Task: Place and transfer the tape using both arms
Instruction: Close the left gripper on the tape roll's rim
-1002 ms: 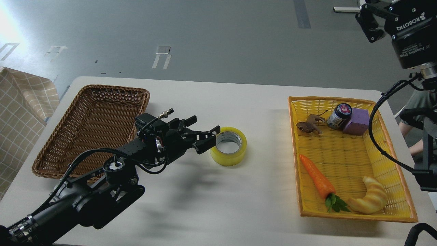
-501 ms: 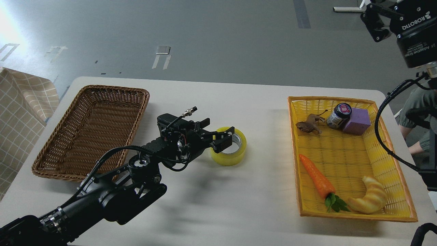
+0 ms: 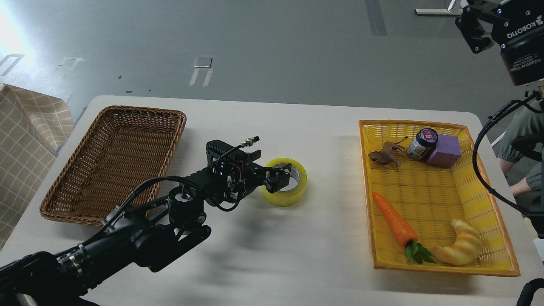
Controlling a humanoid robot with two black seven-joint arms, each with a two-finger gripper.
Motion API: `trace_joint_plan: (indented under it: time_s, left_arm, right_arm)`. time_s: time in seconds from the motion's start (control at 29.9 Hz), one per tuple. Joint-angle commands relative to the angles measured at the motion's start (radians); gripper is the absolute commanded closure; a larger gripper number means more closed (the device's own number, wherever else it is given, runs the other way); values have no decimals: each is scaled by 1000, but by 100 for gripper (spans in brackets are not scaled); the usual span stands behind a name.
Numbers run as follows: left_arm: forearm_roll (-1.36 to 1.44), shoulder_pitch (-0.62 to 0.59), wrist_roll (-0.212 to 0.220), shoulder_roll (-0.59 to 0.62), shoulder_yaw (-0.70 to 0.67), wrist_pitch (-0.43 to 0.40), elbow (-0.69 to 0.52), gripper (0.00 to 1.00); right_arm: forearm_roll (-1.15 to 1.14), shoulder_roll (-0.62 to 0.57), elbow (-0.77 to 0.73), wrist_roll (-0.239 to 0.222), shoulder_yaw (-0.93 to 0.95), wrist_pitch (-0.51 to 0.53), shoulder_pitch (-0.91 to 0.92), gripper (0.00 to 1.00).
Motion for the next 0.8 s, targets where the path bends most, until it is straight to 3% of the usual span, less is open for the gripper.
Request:
trace_joint_plan:
  time_s: [0.0, 0.77]
  left_arm:
    - [0, -7, 0, 6, -1, -12, 8, 2]
    - [0, -18, -1, 24, -2, -117, 12, 4]
  right_arm:
    - [0, 0, -9, 1, 1, 0, 0, 0]
    - [-1, -2, -12, 1, 11, 0, -14, 0]
